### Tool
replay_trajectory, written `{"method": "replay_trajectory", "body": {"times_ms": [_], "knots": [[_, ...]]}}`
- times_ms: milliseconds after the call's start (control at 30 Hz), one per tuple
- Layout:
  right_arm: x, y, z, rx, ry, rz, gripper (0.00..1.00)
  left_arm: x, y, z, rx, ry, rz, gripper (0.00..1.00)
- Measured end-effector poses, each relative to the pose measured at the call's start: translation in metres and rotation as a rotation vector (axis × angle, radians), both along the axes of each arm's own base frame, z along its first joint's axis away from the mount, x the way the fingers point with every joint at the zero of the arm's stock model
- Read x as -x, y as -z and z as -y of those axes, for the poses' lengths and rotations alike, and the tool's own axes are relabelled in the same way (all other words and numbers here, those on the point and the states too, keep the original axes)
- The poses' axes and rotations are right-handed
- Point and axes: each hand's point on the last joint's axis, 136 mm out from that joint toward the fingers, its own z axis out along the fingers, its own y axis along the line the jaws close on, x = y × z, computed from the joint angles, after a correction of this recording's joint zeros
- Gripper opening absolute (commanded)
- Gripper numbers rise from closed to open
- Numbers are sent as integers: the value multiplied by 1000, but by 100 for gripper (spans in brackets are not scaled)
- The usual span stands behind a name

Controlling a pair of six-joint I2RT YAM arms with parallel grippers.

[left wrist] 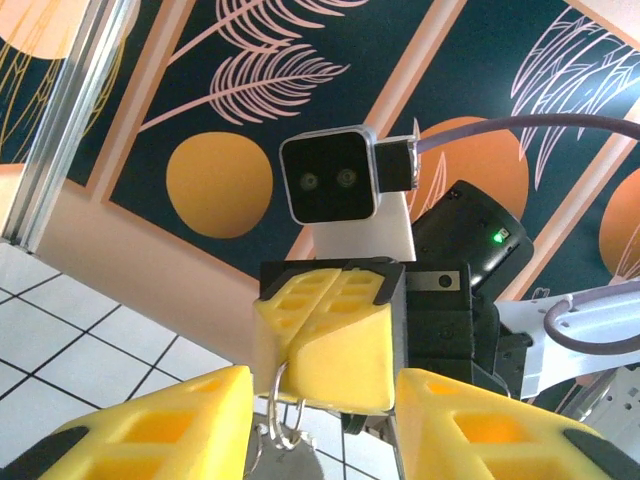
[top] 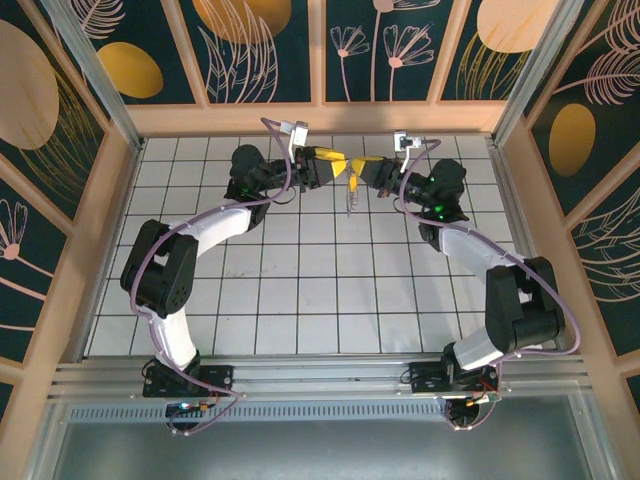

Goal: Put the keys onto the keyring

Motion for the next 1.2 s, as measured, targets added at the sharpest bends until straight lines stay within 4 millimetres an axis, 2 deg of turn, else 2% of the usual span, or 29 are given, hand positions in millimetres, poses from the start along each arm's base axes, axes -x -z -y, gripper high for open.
{"method": "replay_trajectory", "body": {"times_ms": [333,567,900,1133,1200], "knots": [[1,0,-3,-1,-8,4,0,0,7,4,-7,9,-15,40],[0,3,-4,0,-10,0,0,0,10,6,-8,16,-29,26],[1,4,-6,-1,-16,-4,0,-1,13,7,-9,17,-41,16],[1,4,-6,-1,-15,-4,0,-3,15,7,-8,11,-53,1],[1,4,-6,-1,-15,-4,0,-3,14,7,-7,12,-55,0]]}}
